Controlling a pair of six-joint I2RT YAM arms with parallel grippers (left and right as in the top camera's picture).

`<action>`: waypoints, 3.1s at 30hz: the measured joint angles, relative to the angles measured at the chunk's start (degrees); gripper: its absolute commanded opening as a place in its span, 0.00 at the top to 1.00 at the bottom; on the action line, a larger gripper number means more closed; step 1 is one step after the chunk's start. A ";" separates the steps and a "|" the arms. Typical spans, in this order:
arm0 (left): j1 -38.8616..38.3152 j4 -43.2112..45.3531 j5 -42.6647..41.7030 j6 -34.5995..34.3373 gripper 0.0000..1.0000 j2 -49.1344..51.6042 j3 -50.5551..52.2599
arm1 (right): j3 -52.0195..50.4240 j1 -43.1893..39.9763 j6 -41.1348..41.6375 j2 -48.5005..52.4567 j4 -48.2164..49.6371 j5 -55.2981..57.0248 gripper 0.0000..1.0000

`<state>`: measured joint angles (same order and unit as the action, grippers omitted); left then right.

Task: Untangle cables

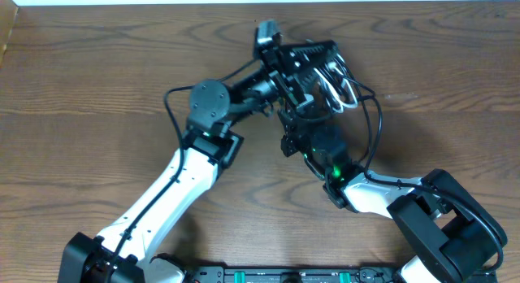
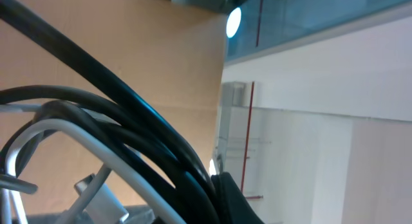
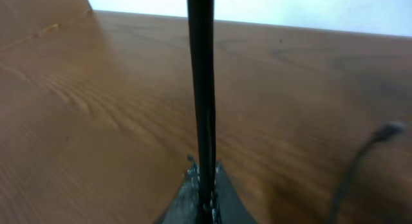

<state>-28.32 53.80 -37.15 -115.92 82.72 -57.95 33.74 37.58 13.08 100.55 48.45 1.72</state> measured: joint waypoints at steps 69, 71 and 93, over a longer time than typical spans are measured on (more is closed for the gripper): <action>46.93 -25.97 -19.89 27.21 0.92 -0.13 0.07 | 0.90 -53.20 -4.44 -20.41 -54.53 -48.43 0.23; 45.22 -30.03 -18.86 27.23 0.92 -0.13 0.07 | 0.90 -53.09 -4.59 -20.41 -54.49 -56.63 0.20; 35.12 -47.71 -1.53 25.11 0.92 -0.17 0.00 | 0.37 -31.28 5.79 -20.35 -47.82 -63.76 0.01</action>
<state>6.81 6.09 -38.68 -90.80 82.54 -57.95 34.11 6.31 18.87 80.20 0.62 -62.04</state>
